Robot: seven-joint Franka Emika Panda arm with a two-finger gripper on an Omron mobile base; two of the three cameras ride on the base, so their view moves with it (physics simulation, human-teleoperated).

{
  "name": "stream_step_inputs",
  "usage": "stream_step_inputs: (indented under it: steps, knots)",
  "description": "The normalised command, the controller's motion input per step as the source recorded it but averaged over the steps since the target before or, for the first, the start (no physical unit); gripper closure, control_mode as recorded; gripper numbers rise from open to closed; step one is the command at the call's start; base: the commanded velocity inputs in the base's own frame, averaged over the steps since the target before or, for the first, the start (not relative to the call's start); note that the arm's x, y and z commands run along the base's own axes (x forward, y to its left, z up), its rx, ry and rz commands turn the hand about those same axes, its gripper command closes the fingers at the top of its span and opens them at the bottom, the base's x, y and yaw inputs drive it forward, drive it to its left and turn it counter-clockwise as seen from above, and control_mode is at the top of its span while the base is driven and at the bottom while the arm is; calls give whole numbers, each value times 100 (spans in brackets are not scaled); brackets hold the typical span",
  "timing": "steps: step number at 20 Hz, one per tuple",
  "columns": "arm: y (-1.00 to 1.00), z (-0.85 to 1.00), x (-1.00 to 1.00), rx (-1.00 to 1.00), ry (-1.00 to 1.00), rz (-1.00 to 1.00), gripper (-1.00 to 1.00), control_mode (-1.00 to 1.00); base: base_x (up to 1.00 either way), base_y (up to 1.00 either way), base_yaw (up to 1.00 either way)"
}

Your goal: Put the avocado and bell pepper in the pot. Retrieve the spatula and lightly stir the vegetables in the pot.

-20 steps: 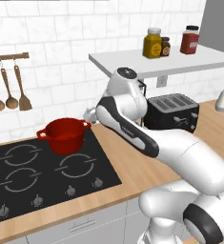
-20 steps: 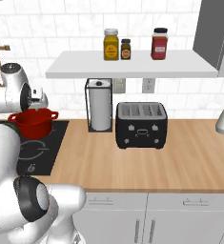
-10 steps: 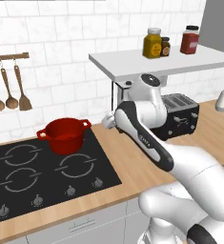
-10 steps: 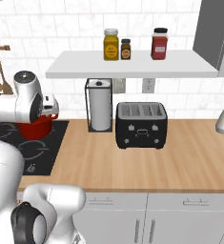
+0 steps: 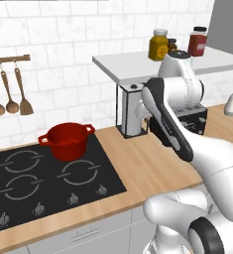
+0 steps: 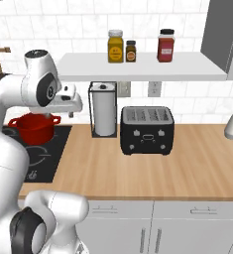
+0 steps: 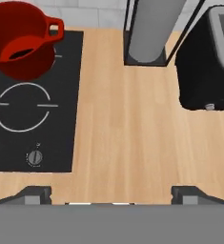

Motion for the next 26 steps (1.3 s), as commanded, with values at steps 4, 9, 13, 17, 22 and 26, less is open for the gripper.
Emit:
stream_step_inputs:
  steps: [4,9,13,17,22,26]
  knots:
    - [-56,7,-39,1,-2,-7,-100,-100,0,0,0]
    - [-26,-12,-49,8,-22,-1,-100,-100,0,0,0]
    - [0,-6,-18,10,-21,0,-100,-100,0,0,0]
    - [2,0,-1,3,-3,0,-100,-100,0,0,0]
    - [0,0,0,0,2,0,-100,100,0,0,0]
    - [0,0,0,0,0,0,-100,100,-4,0,0]
